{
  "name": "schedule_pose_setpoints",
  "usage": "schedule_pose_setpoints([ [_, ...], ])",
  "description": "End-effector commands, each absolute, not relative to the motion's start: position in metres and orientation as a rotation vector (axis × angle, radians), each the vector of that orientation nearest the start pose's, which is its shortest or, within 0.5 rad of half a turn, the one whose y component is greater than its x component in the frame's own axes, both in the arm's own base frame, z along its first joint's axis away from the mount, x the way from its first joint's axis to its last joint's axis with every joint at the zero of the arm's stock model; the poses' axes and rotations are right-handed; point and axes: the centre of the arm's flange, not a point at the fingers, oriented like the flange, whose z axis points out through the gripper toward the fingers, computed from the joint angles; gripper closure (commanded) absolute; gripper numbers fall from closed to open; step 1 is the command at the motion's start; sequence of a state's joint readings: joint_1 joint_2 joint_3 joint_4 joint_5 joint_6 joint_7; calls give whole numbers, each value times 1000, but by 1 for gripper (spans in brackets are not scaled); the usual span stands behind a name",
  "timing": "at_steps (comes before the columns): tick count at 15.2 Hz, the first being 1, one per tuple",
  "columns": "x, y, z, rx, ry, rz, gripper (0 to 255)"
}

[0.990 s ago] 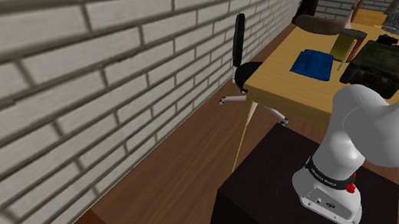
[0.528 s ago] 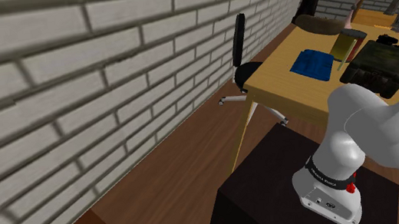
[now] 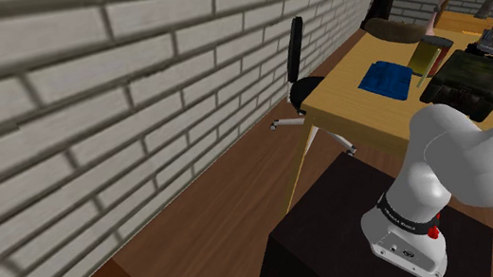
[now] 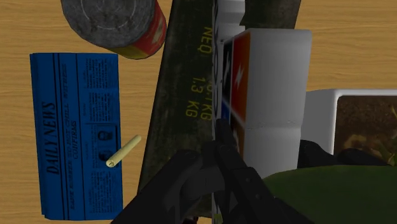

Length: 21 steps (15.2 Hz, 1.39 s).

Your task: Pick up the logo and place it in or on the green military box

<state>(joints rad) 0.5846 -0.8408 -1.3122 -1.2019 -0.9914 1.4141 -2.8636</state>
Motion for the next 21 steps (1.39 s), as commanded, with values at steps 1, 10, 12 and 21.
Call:
schedule_pose_setpoints([
  [1, -9, -616, 675, 1880, 2216, -260, 255],
  [10, -9, -616, 628, 1880, 2216, -260, 255],
  [12, -9, -616, 620, 1880, 2216, -260, 255],
  [21, -9, -617, 619, 1881, 2216, -260, 0],
])
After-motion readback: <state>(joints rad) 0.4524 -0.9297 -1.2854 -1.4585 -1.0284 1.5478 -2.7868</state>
